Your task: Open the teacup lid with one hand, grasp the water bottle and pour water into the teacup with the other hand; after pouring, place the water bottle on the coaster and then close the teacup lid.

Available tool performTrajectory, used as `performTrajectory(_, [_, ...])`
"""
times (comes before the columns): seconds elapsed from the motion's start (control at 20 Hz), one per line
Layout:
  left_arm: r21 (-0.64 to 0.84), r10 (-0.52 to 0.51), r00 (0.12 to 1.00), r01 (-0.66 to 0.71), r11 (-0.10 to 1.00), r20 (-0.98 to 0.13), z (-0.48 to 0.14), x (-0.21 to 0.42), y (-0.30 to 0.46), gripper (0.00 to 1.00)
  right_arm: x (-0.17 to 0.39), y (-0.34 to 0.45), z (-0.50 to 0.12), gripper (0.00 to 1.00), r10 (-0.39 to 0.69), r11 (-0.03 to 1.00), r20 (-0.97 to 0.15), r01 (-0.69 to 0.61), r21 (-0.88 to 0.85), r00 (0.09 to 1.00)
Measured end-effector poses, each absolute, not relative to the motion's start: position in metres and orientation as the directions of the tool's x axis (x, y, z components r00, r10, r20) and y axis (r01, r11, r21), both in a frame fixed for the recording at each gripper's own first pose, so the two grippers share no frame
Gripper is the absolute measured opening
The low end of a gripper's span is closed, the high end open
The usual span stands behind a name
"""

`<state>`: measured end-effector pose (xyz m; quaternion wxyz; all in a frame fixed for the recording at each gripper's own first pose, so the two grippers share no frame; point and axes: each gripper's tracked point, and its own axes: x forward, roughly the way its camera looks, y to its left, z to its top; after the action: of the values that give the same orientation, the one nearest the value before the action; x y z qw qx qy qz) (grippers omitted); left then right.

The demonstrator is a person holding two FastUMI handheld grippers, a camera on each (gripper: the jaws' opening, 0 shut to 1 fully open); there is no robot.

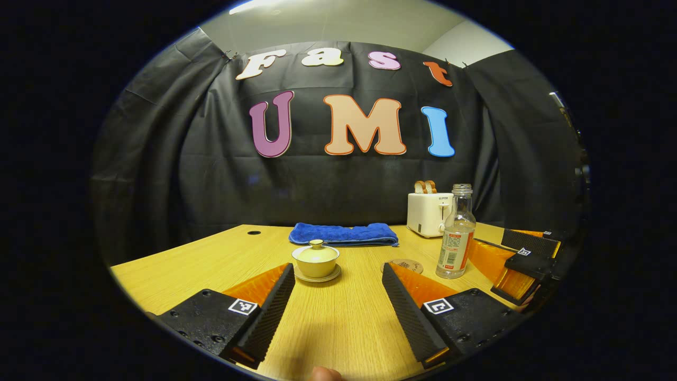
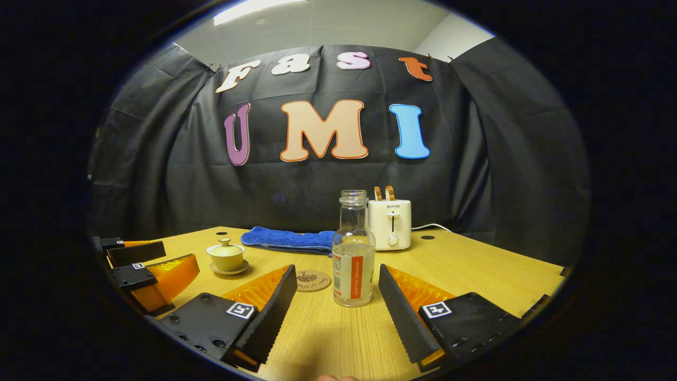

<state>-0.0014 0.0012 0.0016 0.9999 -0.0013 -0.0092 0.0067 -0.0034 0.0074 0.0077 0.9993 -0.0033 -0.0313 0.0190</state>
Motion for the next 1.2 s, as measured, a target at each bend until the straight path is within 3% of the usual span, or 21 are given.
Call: performTrajectory(1.2, [0.001, 0.025, 1.000, -0.025, 1.000, 0.014, 0.000, 0.011, 0.008, 0.97, -0.003, 0.012, 0.008, 0.98, 0.049, 0.999, 0.062, -0.048, -0.007, 0.997])
